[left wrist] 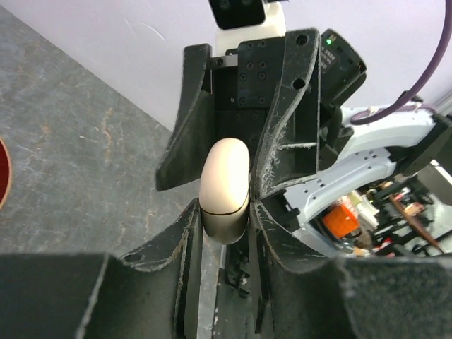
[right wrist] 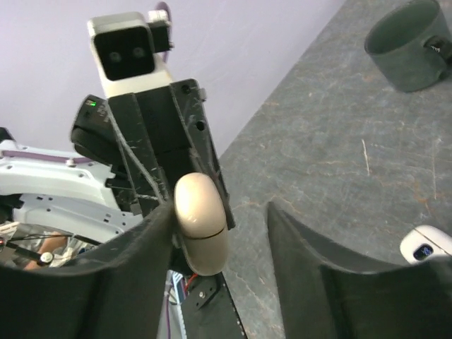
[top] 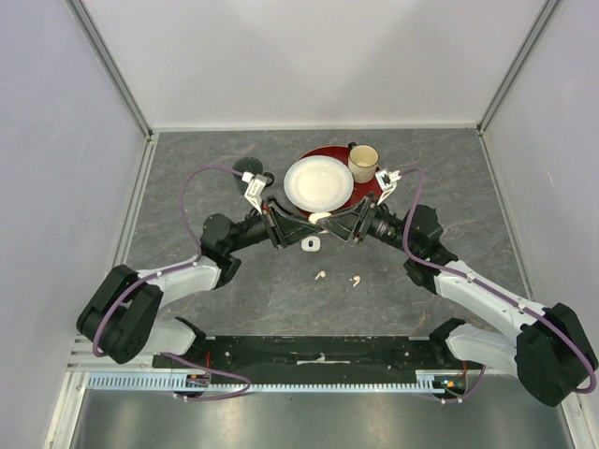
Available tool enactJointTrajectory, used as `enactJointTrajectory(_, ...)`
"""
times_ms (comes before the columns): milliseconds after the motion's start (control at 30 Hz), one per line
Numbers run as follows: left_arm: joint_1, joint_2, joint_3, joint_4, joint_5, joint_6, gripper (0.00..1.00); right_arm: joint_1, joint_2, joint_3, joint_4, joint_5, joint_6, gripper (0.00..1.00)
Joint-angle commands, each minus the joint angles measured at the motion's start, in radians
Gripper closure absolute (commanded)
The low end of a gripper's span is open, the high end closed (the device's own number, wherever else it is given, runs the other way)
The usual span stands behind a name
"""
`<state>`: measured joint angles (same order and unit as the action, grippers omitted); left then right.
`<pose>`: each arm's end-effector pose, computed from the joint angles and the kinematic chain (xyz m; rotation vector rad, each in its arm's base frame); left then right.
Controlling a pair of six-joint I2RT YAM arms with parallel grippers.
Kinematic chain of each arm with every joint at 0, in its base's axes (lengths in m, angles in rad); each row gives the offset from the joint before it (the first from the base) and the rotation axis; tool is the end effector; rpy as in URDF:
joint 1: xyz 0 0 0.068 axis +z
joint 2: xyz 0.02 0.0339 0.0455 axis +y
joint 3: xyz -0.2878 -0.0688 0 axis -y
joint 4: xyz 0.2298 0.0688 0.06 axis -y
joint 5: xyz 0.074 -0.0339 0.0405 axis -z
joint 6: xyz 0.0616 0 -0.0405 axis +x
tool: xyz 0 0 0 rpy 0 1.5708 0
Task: Insert the wireless bluetooth earbuds into the charging case
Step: Pick up the charging case at the center of the board.
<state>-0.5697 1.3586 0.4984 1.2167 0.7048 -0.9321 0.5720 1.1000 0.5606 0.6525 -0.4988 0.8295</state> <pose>0.2042 -0.1782 0.3020 0.4551 1.4422 -1.6720 0.1898 0.1572 0.3179 -0.2470 1.6436 1.4654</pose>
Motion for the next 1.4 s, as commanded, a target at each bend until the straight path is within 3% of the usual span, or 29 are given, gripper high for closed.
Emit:
enactJointTrajectory(0, -0.016, -0.090, 0.029, -0.120, -0.028, 0.191, 0.98, 0.008, -0.035, 0.087, -0.147, 0.064, 0.019, 0.31)
enactJointTrajectory(167, -0.019, -0.191, 0.005, -0.284, -0.090, 0.381, 0.98, 0.009, -0.071, 0.145, -0.250, 0.132, 0.074, 0.21)
enactJointTrajectory(333, -0.024, -0.251, -0.044, -0.307, -0.119, 0.588, 0.98, 0.008, -0.043, 0.208, -0.404, 0.132, 0.217, 0.18)
enactJointTrajectory(433, -0.030, -0.279, -0.063, -0.304, -0.139, 0.665, 0.98, 0.009, -0.013, 0.214, -0.407, 0.088, 0.305, 0.18)
enactJointTrajectory(700, -0.052, -0.320, -0.078, -0.306, -0.200, 0.765, 0.98, 0.008, 0.067, 0.239, -0.462, 0.002, 0.399, 0.17)
enactJointTrajectory(967, -0.068, -0.322, -0.083, -0.306, -0.235, 0.797, 0.98, 0.008, 0.103, 0.197, -0.310, -0.069, 0.543, 0.18)
enactJointTrajectory(1200, -0.087, -0.306, -0.072, -0.304, -0.255, 0.809, 0.98, 0.008, 0.112, 0.174, -0.275, -0.079, 0.609, 0.26)
enactJointTrajectory(1300, -0.091, -0.299, -0.066, -0.306, -0.257, 0.811, 0.98, 0.008, 0.123, 0.159, -0.225, -0.101, 0.641, 0.36)
enactJointTrajectory(1367, -0.094, -0.296, -0.063, -0.306, -0.260, 0.811, 0.98, 0.008, 0.121, 0.148, -0.203, -0.100, 0.646, 0.48)
